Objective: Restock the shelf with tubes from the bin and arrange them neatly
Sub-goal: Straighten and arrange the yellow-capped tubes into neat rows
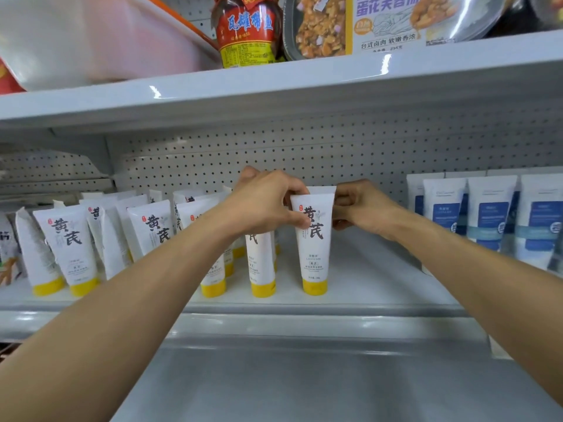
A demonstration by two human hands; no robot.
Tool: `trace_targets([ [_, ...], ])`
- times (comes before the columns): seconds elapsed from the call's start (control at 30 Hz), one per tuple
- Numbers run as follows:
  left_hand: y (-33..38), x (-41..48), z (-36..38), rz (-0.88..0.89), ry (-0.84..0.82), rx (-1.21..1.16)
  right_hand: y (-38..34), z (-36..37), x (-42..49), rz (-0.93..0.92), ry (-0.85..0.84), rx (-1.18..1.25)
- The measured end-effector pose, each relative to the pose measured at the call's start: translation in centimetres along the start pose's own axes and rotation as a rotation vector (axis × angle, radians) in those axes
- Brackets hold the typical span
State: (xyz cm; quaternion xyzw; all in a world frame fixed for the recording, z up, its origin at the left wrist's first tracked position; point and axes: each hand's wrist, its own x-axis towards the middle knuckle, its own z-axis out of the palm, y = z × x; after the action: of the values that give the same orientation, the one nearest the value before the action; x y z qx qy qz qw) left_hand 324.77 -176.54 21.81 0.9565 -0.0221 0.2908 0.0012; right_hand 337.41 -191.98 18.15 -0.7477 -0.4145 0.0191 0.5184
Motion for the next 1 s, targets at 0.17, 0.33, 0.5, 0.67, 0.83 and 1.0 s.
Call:
trace_targets([
  [0.17,0.0,0.1,0.0,-0.012,-0.021,0.002,-0.2,-0.2,0.1,0.015,-0.041,-0.043],
  [0.33,0.1,0.0,-0.1,-0.038,-0.045,-0.025,-0.4,-0.3,0.1,0.039,-0.059,-0.092],
  [0.5,0.3,-0.1,0.0,-0.072,-0.053,-0.054,-0.7,-0.5,-0.1,0.020,-0.065,-0.089],
  [0.67,0.7,-0.1,-0.2,-0.083,-0.075,-0.061,-0.7,-0.5,-0.1,0.028,-0.074,-0.084],
  [0.83,0.7,-0.2,-0.2,-0.093,-0.090,-0.068,-0.9,-0.6,-0.3,0.032,-0.066,-0.089],
  [1.0,0.6,-0.7,-0.7,-0.124,-0.040,-0.104,-1.1,-1.2,-0.6,0.042,-0.035,-0.092],
])
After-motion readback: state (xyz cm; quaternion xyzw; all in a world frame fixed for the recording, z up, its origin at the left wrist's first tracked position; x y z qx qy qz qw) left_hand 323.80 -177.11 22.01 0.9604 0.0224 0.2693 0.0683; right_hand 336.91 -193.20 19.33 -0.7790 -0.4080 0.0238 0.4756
